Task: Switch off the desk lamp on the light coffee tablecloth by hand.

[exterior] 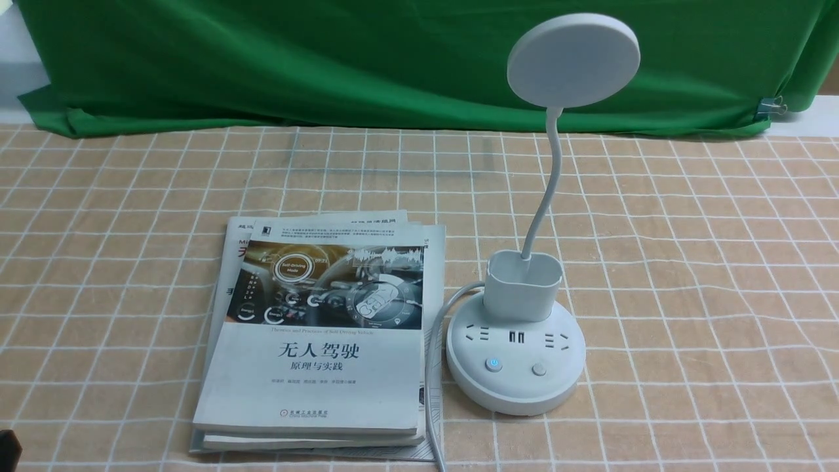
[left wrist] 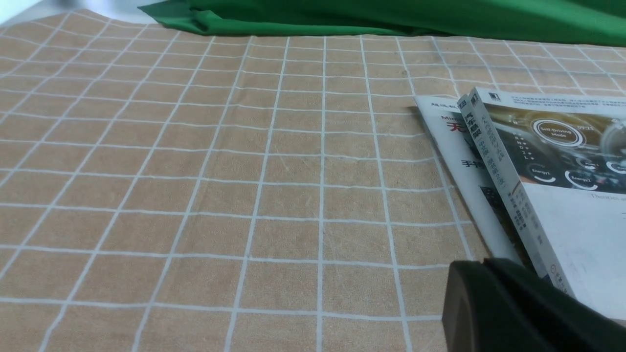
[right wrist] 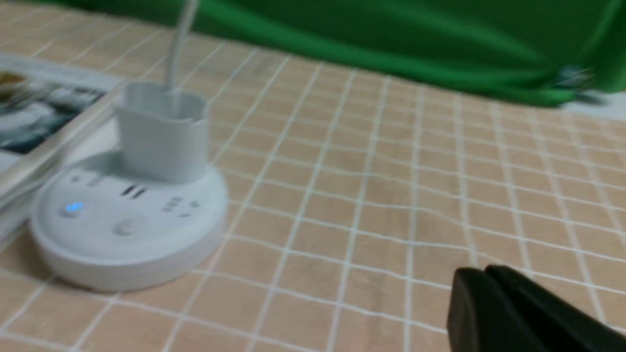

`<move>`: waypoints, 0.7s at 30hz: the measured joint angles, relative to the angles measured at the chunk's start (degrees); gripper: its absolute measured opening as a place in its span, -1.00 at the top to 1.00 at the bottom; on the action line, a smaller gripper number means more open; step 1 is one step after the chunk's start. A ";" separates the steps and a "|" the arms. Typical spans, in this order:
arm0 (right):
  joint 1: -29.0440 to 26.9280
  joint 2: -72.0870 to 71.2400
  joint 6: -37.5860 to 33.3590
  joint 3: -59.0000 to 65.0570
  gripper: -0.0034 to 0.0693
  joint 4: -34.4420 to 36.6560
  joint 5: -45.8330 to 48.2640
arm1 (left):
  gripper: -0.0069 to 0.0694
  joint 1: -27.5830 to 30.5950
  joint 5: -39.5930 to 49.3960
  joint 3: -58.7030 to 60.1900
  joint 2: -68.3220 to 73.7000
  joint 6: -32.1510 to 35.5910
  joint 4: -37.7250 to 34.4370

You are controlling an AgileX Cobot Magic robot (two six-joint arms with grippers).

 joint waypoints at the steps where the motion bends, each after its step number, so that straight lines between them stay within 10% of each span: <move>1: -0.78 -2.13 0.00 0.91 0.84 0.00 0.00 | 0.81 0.00 0.00 0.00 0.00 0.00 0.00; 21: -1.30 -8.00 4.65 1.39 0.82 0.21 1.96 | 0.81 0.00 0.03 0.00 0.00 0.00 0.00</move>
